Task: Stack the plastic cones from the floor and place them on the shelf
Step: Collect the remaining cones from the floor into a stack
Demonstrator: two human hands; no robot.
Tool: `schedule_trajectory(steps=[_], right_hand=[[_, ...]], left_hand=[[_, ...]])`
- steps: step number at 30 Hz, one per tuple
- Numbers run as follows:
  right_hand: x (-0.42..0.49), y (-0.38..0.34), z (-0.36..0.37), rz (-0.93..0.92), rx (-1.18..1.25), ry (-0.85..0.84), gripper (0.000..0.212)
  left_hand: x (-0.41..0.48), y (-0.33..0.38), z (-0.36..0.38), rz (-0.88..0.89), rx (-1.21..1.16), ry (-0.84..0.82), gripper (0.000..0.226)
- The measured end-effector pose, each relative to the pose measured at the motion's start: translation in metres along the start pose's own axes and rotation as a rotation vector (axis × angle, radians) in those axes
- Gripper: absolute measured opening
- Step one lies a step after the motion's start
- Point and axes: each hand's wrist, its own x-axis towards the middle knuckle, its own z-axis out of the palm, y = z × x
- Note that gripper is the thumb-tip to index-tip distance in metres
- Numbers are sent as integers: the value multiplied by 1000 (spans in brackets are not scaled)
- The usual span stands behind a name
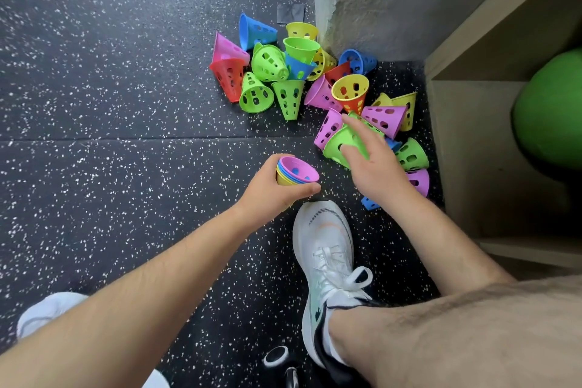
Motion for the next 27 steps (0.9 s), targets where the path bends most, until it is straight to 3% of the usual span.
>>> schedule_trajectory(steps=[6,11,16,19,22,27], right_hand=[[3,-21,5,-42,234,61,29],[-1,-26,16,-46,197,-48,32],[-16,-24,18,-9,196,-169,22],[-30,-19,14,-12,203,-214,30],[-40,-6,9,-9,241,-141,35],[-57,33,-3,12,85,245,29]], left_hand=[[1,5,-1,17,-49,-23,61],[2,10,1,37,-83,-35,60],[4,13,3,55,-75,-38,58],[5,14,7,48,-57,-77,47],[4,16,17,52,-51,-102,48],[4,25,45,59,-32,-144,61]])
